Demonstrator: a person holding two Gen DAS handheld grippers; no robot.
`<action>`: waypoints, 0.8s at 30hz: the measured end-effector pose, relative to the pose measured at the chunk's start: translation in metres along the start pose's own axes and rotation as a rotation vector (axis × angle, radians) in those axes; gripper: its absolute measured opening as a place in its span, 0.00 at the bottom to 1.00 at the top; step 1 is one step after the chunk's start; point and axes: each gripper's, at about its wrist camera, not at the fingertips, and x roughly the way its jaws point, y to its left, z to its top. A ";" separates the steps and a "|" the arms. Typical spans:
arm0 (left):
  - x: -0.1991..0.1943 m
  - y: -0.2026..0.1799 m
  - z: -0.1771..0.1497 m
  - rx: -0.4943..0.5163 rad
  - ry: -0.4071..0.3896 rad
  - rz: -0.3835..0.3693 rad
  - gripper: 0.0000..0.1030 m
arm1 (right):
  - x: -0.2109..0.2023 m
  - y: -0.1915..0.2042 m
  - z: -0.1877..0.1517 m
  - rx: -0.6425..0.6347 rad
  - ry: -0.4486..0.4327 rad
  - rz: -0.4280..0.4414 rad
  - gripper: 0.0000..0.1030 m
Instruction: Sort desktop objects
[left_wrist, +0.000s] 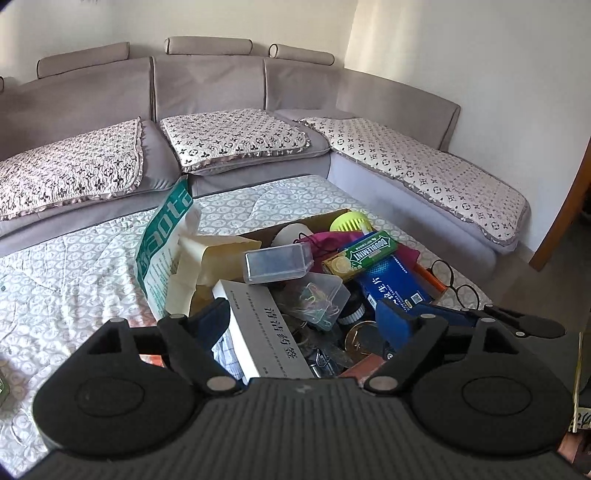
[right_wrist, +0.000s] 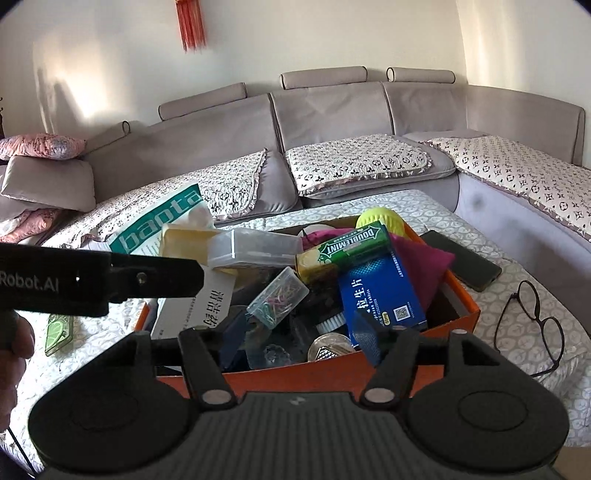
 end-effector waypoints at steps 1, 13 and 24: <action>-0.001 0.000 0.000 -0.001 0.000 -0.001 0.85 | -0.001 0.001 0.000 0.000 -0.002 -0.001 0.62; -0.014 0.000 -0.002 -0.005 -0.018 0.005 0.85 | -0.014 0.012 -0.003 -0.010 -0.014 0.007 0.67; -0.033 0.005 -0.008 -0.013 -0.043 0.029 0.89 | -0.031 0.028 -0.003 -0.018 -0.057 -0.022 0.92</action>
